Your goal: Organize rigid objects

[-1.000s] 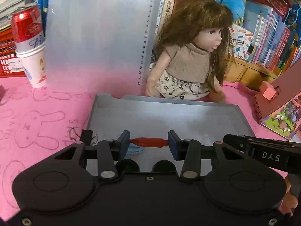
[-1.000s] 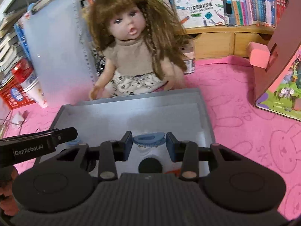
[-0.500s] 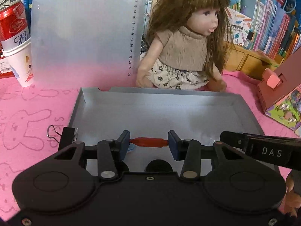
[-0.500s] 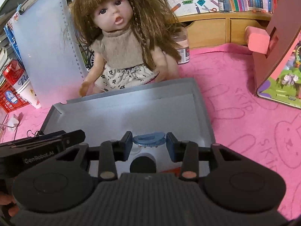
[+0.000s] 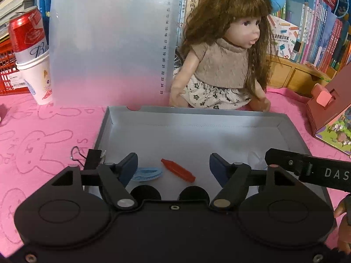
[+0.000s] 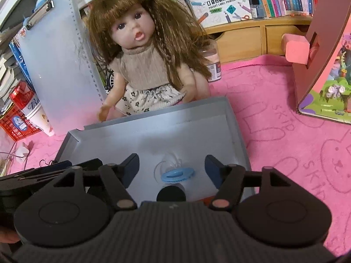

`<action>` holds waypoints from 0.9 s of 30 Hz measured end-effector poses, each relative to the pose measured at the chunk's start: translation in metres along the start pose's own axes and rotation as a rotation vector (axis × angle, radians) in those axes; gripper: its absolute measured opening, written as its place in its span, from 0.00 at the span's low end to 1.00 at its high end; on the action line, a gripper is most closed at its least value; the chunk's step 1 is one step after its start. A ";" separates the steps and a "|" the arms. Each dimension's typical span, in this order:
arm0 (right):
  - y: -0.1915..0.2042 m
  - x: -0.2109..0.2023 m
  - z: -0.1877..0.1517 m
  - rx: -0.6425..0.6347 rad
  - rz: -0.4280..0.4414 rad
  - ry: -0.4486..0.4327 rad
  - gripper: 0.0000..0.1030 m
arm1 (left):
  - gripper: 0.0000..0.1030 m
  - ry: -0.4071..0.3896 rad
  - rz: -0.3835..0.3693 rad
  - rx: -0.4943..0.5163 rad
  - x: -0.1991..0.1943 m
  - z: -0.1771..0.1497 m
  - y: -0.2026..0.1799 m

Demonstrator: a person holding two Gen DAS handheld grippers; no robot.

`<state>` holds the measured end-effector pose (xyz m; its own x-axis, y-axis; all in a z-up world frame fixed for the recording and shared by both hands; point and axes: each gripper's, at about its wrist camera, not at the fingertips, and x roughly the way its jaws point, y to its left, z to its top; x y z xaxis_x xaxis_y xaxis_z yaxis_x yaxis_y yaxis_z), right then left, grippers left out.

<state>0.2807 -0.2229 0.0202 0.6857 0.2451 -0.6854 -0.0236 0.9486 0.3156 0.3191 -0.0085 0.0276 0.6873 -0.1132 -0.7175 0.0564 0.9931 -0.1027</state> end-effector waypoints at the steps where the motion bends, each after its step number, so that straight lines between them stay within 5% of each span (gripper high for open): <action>1: 0.001 -0.002 0.000 -0.006 0.003 -0.008 0.79 | 0.70 -0.005 0.000 0.000 -0.003 0.000 0.000; 27: 0.022 -0.070 -0.029 -0.142 0.012 -0.161 0.88 | 0.71 -0.149 0.032 0.043 -0.086 -0.040 0.000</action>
<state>0.2110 -0.2129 0.0563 0.7918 0.2319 -0.5650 -0.1268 0.9673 0.2195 0.2307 0.0000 0.0619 0.7890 -0.0791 -0.6092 0.0615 0.9969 -0.0497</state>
